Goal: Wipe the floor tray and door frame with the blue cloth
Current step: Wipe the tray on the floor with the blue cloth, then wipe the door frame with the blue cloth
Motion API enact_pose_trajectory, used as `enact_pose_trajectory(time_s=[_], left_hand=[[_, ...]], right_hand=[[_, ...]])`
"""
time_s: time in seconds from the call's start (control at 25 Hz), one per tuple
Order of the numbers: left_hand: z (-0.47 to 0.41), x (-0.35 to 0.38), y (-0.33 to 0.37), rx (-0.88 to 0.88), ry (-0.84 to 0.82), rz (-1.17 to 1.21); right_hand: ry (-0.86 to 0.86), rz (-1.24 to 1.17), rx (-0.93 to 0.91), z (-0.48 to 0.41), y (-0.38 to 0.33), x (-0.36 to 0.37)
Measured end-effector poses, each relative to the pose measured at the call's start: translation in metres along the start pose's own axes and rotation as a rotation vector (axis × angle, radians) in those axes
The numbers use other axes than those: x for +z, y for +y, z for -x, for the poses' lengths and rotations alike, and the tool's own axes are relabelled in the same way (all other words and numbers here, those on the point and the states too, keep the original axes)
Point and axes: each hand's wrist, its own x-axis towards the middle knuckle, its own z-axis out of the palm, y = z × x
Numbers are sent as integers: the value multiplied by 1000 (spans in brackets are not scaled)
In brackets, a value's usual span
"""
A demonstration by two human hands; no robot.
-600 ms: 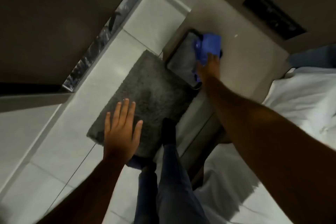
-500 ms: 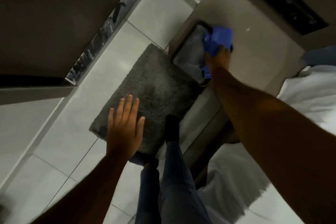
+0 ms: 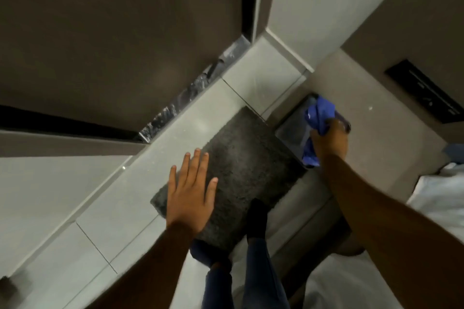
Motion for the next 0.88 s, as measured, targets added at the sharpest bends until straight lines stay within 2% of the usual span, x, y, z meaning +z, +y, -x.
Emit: enact_pose_trajectory(time_s=[0.08,0.24,0.36,0.56,0.72,0.88], left_hand=[[12,-45,-9,-50,63,-9],[21,-172,-32,-86,336,5],[23,-278,-55,-139,631,-120],[80,-458,-108,-209,1046,-102],[142,-563,-166,-273,1315,-145],[198,-639,-235,-449,1566,-164]], right_hand=[[-75,-48,-121,49,-35,-11],[-186,-115,-381,140,-149,-51],[-99,-229,-545,185,-258,-86],[16,-347,-942,299,-454,-152],[45,-512,-1230,401,-558,-169],[98,-642,-1502,500,-623,-146]])
